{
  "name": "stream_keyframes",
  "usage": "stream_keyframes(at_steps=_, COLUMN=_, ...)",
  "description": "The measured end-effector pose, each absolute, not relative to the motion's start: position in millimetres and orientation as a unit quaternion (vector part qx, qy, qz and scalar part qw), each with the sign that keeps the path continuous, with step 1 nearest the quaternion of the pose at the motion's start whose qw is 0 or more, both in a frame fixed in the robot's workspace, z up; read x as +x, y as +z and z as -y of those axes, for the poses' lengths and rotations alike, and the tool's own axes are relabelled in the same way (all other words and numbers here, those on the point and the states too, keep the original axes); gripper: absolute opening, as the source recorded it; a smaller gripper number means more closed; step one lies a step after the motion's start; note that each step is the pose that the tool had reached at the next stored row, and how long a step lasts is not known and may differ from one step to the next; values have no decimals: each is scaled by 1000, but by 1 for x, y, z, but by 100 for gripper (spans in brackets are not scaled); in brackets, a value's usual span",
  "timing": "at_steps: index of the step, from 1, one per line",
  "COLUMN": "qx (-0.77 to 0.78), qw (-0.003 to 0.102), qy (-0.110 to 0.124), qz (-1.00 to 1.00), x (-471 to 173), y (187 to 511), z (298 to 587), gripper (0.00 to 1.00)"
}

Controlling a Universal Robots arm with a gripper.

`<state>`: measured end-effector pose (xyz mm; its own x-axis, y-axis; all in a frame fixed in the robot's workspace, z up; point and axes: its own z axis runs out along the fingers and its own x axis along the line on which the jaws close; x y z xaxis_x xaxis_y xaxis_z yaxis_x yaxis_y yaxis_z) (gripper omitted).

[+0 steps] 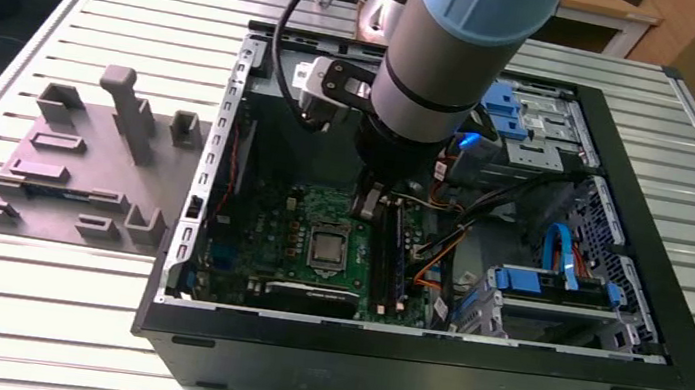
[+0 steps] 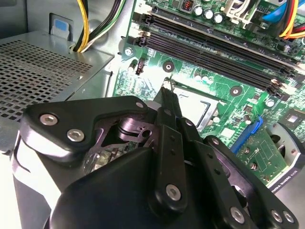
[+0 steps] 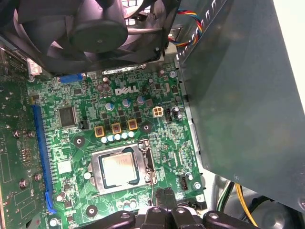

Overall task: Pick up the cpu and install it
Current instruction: 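Install the first cpu locking lever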

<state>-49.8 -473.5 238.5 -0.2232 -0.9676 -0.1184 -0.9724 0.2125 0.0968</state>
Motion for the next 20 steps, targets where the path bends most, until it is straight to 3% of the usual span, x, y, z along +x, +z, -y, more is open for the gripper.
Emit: stream_keyframes(at_steps=20, qx=-648, qw=14, qy=75, qz=-758, x=-50, y=237, z=475, gripper=11)
